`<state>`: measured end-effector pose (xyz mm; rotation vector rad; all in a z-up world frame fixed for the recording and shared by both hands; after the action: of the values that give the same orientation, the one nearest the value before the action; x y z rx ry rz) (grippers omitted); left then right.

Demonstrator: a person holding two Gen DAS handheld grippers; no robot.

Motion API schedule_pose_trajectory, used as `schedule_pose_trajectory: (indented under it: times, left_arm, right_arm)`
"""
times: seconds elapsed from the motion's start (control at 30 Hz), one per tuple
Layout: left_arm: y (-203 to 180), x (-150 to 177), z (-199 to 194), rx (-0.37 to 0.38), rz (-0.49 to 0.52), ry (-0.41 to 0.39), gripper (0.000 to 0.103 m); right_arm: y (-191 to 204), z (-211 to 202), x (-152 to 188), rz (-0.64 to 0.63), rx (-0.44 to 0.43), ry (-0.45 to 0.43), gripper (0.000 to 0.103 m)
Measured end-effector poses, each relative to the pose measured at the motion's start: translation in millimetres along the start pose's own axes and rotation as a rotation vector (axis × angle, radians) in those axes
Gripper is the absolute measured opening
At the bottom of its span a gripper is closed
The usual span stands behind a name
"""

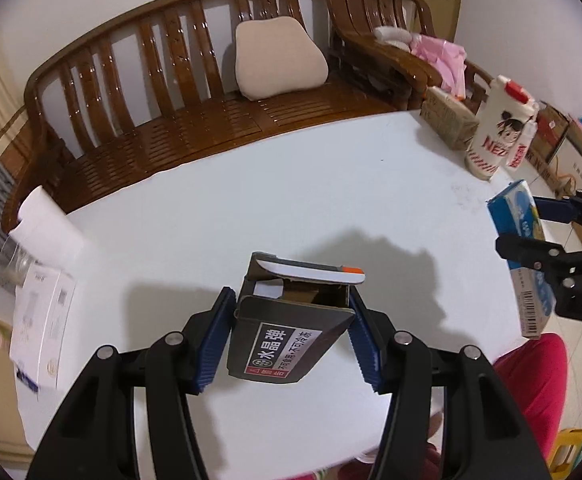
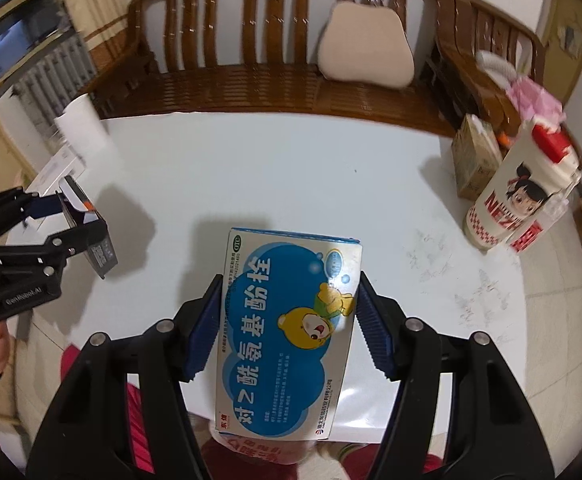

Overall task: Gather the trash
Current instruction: 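Lift the black box with the left tool while the right tool lifts the medicine box, then carry the black box and medicine box with both tools down over the white bag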

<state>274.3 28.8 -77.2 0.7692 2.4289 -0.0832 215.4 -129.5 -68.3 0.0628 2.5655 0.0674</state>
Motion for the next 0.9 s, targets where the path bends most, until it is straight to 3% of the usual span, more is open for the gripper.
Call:
schedule_pose_trajectory:
  times: [0.2,0.43,0.9]
  left_arm:
    - [-20.0,23.2,-29.1,-0.05,0.002,-0.043,0.054]
    - [-50.8,47.1,-50.9,-0.041,-0.003,-0.066,0.054]
    - [-115.0,103.9,-51.2,0.033,0.001,-0.049,0.054]
  right_arm:
    - [11.4,-31.7,20.7,-0.076,-0.009,-0.054,0.062]
    - [12.5,-61.4,50.6,-0.1,-0.023,-0.09,0.062]
    - [13.8,-76.3,140.3,-0.115,-0.035,-0.067,0.062]
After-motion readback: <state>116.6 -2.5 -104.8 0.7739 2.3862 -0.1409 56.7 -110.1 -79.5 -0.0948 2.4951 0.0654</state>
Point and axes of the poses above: each gripper's, at about its wrist camera, not at the fingertips, and z roughly the way its jaws point, y to its left, x to its underside, the point moved 8 cm from there along z, roughly the way its jaws point, and after that the axes turned 7 degrees about z, right-handed, at the moved point
